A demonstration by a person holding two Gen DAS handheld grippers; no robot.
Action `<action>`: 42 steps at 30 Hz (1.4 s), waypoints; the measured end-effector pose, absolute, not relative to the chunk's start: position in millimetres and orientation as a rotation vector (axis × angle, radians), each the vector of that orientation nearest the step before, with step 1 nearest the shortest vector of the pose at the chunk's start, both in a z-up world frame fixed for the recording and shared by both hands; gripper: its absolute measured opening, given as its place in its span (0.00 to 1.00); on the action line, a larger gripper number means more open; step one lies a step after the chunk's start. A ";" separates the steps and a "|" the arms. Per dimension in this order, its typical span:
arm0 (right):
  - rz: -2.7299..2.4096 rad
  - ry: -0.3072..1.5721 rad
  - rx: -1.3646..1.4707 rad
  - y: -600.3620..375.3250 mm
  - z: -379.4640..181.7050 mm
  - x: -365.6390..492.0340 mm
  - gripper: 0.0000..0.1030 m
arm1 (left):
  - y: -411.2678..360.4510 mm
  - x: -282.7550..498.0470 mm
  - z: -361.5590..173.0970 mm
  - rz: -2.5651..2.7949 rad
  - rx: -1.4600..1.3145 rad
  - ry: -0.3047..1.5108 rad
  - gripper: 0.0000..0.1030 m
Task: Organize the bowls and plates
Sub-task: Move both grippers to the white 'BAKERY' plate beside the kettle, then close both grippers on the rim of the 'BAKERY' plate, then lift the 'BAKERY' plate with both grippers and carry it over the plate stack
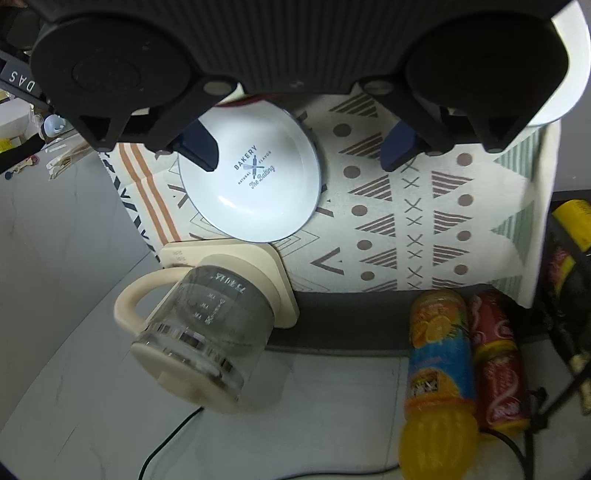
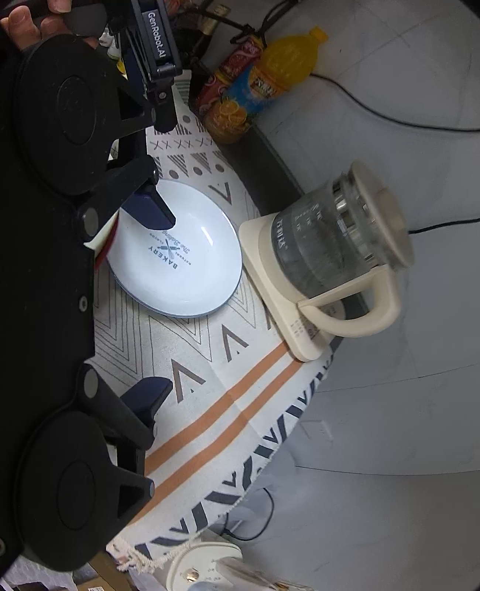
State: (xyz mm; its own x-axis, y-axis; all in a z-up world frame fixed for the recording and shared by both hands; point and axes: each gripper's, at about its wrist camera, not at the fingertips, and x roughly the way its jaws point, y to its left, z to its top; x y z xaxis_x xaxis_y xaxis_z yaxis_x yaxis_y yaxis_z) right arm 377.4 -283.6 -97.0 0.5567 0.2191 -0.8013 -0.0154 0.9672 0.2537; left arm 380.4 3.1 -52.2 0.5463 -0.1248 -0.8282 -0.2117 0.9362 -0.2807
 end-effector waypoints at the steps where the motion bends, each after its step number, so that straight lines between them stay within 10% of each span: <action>1: 0.140 0.983 0.232 -283.2 -100.9 381.3 0.81 | 3.3 385.5 -57.1 0.052 -0.370 1.009 0.87; 8: 0.120 1.062 0.244 -283.4 -129.5 406.5 0.78 | 6.5 415.8 -94.6 0.061 -0.388 1.109 0.67; 22: 0.163 1.209 0.240 -275.3 -172.8 446.7 0.42 | 9.8 451.2 -138.5 0.043 -0.414 1.216 0.30; 33: 0.240 1.285 0.210 -263.2 -194.6 458.1 0.18 | 14.3 456.3 -158.7 0.036 -0.448 1.269 0.15; 42: 0.246 1.253 0.185 -258.7 -193.7 459.6 0.16 | 12.7 460.6 -163.4 0.015 -0.469 1.279 0.12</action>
